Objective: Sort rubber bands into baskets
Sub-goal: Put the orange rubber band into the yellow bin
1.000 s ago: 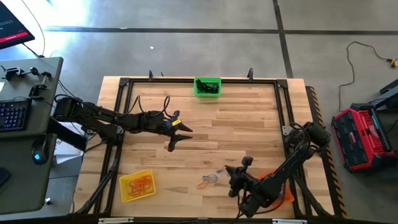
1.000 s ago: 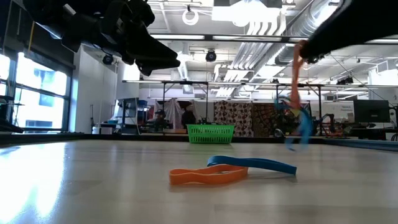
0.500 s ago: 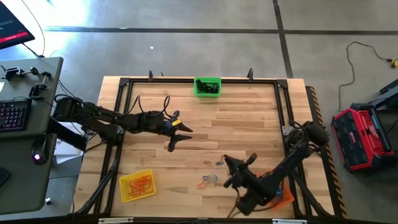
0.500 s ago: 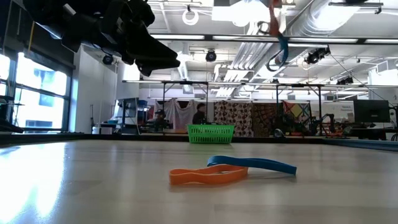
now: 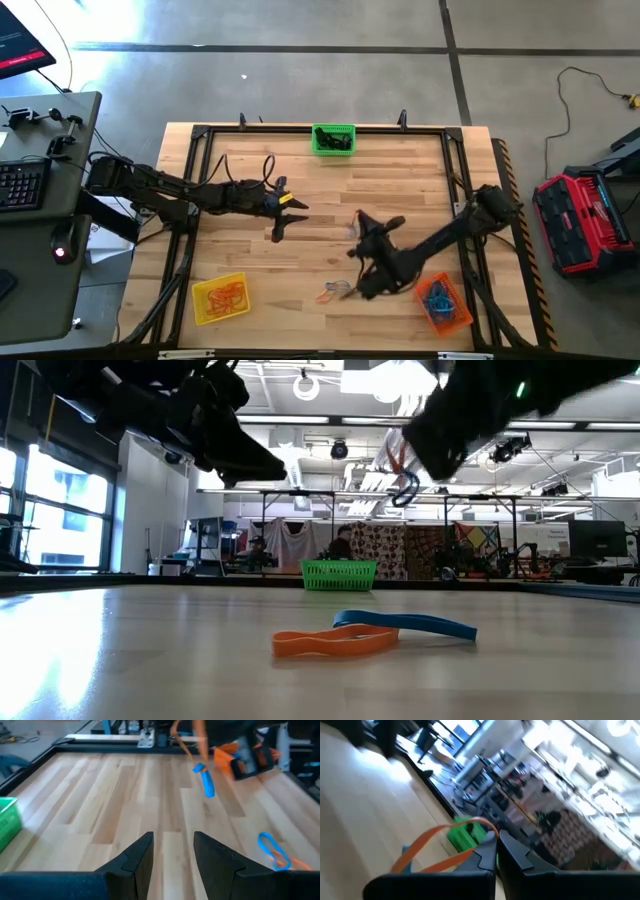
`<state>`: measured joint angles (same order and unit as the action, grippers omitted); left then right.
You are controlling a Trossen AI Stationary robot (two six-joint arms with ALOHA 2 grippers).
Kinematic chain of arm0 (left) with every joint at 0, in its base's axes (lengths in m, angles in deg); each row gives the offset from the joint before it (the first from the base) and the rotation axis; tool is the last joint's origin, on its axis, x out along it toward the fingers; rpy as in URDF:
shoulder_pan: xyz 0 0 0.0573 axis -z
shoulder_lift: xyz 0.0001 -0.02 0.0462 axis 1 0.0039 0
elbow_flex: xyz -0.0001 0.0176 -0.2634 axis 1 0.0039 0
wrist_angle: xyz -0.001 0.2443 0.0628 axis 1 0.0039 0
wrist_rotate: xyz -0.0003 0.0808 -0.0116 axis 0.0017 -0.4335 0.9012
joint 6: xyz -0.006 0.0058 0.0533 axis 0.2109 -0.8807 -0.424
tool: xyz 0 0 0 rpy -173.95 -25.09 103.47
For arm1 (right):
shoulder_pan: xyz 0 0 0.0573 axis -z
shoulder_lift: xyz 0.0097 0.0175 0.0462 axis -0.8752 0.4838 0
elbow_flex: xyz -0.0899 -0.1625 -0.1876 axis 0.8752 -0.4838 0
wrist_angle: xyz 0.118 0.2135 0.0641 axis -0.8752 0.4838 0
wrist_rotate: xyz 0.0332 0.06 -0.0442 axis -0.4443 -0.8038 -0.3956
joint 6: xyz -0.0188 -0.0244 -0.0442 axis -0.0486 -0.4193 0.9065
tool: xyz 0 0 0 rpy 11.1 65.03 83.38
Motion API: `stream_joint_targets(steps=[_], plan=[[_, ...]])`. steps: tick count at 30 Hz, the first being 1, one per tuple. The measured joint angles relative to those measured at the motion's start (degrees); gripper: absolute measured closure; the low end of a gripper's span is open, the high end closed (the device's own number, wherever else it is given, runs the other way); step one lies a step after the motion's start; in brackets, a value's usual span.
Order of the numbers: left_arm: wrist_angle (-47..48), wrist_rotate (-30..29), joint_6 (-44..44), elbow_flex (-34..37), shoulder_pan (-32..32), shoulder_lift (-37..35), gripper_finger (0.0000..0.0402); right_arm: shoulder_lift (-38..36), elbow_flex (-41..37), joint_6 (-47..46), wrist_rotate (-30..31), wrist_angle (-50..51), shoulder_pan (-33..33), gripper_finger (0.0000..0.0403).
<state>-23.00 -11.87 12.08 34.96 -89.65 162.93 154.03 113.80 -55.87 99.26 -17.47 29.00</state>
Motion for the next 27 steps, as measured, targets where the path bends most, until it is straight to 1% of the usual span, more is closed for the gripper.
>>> stream_joint_targets(steps=[2,5,8,11,13,16,23,24,27], plan=[[0.7,-0.8,0.0,0.0,0.0,0.0,0.0268,0.0,-4.2,-4.3,0.0,-1.7,2.2,0.0403],[1.7,-0.9,0.0,0.0,0.0,0.0,0.0268,0.1,-11.4,-9.8,-0.1,-6.9,4.4,0.0403],[2.0,-0.9,0.0,0.0,0.0,0.0,0.0268,0.1,-17.5,-12.2,-0.3,-12.9,5.2,0.0403],[1.9,-0.9,0.0,0.0,0.0,0.0,0.0268,0.1,-21.1,-13.3,-3.8,-17.0,5.0,0.0403],[2.0,-0.9,0.0,0.0,0.0,0.0,0.0268,0.1,-22.1,-13.3,-8.7,-17.9,4.7,0.0403],[2.0,-0.9,0.4,0.0,0.0,0.0,0.0268,0.1,-22.4,-10.7,-18.4,-18.7,4.1,0.0403],[2.2,-0.9,0.5,0.0,0.0,0.0,0.0268,-0.3,-19.7,-1.0,-41.1,-20.1,4.0,0.0403],[2.2,-0.9,0.5,0.0,0.0,0.0,0.0268,-0.3,-19.0,-0.1,-43.9,-20.0,4.1,0.0403],[2.2,-0.9,0.5,0.0,0.1,0.0,0.0268,-0.1,-16.4,4.0,-48.0,-18.4,5.2,0.0403]])
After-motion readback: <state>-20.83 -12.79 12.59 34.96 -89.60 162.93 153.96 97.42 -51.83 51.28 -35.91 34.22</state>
